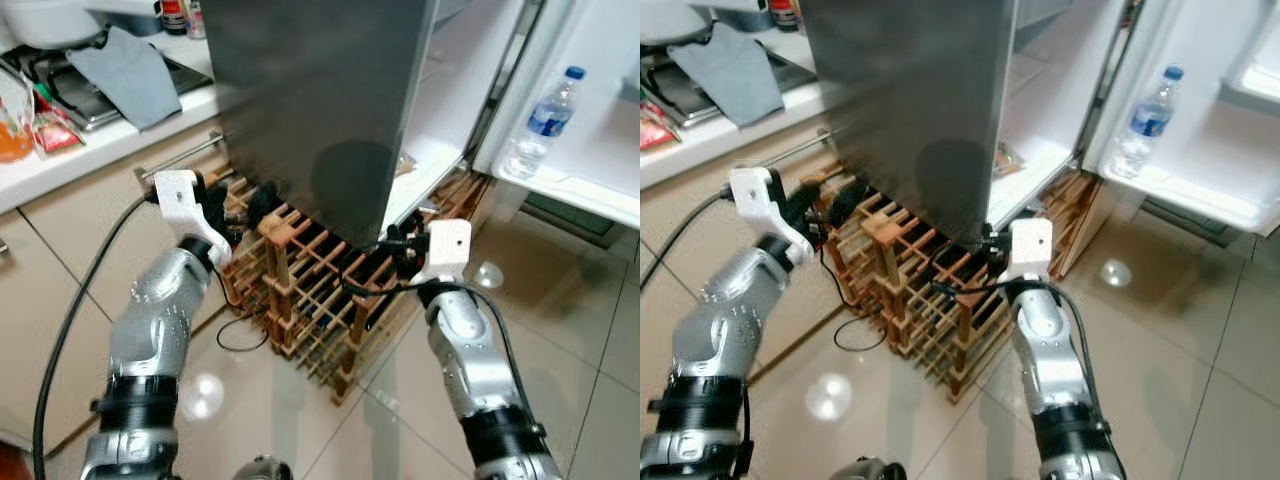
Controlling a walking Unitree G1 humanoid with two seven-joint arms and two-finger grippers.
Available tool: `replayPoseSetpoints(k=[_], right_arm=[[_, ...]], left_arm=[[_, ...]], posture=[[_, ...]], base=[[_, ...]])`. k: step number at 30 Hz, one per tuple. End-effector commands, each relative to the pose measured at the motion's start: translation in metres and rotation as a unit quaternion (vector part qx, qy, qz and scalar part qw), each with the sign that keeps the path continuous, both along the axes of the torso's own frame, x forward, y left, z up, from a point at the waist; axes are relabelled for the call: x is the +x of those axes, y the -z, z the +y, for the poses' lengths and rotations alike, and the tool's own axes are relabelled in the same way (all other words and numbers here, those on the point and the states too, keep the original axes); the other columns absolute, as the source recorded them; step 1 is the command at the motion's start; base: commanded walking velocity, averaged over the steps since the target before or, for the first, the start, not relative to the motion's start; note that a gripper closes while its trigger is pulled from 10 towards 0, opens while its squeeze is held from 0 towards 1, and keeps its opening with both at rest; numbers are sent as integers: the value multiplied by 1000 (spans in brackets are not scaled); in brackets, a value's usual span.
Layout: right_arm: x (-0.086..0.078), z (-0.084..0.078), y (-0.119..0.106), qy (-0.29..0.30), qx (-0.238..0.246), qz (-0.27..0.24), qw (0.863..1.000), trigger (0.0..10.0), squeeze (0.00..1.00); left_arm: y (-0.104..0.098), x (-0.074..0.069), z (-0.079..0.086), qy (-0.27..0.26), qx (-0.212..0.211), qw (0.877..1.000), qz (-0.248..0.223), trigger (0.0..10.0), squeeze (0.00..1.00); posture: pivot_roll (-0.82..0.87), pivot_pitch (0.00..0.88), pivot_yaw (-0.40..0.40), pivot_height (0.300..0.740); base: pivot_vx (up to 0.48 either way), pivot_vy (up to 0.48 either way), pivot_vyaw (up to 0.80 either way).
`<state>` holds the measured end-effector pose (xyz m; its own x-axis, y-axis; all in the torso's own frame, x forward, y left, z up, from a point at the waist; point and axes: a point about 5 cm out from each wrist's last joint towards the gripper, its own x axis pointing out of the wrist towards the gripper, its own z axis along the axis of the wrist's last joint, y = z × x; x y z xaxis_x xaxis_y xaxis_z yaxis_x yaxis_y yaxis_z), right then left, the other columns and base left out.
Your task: Restocking fridge
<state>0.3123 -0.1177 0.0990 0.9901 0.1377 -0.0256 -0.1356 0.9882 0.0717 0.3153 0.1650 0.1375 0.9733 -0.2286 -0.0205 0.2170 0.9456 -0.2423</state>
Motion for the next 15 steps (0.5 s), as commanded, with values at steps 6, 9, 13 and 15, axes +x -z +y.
replayPoseSetpoints(k=[6, 9, 13, 15], right_arm=[[1, 3, 6, -8, -12, 9, 1000, 10000, 0], [4, 3, 1, -5, -7, -3, 1000, 10000, 0], [6, 1, -1, -2, -6, -8, 1000, 10000, 0], [7, 0, -3, -3, -6, -15, 1000, 10000, 0]], left_arm=[[-16, 3, 0, -62, 88, 993, -54, 10000, 0], [-26, 8, 16, -108, 138, 982, -78, 10000, 0], [-24, 7, 27, -147, 160, 974, -66, 10000, 0], [-15, 3, 32, -174, 181, 967, -45, 10000, 0]], posture=[[-31, 0, 7, 740], [-21, 0, 3, 740], [-16, 0, 0, 740], [-9, 0, -4, 740]], base=[[0, 0, 649], [0, 0, 658], [0, 0, 653], [0, 0, 659]])
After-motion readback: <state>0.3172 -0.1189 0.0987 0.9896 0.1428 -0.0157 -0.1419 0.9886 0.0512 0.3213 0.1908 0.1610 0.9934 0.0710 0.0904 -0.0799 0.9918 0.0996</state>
